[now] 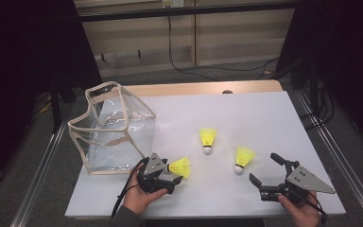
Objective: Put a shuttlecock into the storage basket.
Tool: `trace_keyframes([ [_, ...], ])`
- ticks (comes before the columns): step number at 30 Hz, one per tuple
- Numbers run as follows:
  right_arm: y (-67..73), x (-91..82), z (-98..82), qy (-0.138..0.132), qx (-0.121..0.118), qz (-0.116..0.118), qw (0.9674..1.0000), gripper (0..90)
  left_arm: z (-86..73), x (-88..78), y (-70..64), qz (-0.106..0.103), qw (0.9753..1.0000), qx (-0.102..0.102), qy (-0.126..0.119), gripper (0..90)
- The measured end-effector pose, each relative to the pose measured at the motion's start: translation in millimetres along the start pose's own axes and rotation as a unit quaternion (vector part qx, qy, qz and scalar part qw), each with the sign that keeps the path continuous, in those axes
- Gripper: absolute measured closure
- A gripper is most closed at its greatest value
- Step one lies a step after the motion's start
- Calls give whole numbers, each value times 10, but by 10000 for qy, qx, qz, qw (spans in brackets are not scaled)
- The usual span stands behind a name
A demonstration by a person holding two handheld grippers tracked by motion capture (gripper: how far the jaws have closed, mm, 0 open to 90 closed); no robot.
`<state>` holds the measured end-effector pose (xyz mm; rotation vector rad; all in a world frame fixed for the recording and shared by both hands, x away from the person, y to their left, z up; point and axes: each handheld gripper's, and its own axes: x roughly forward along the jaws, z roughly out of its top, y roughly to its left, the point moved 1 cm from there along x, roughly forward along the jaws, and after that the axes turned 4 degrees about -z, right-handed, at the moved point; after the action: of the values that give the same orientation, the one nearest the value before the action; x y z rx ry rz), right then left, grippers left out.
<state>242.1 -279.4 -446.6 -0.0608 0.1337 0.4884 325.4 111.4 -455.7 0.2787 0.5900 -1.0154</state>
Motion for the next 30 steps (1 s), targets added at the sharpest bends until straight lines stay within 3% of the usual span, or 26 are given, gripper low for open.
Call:
trace_keyframes([
  [16, 0, -1, -1, 6, -12, -4, 10000, 8, -10, 48, -15, 57, 9997, 128, 197, 207],
  [21, 1, 0, -1, 4, -7, -10, 10000, 8, -21, 49, -24, -68, 9990, 98, 423, 291],
  [30, 0, -2, -1, 9, -10, -2, 10000, 8, -25, 59, -40, -244, 9985, 52, 494, 400],
])
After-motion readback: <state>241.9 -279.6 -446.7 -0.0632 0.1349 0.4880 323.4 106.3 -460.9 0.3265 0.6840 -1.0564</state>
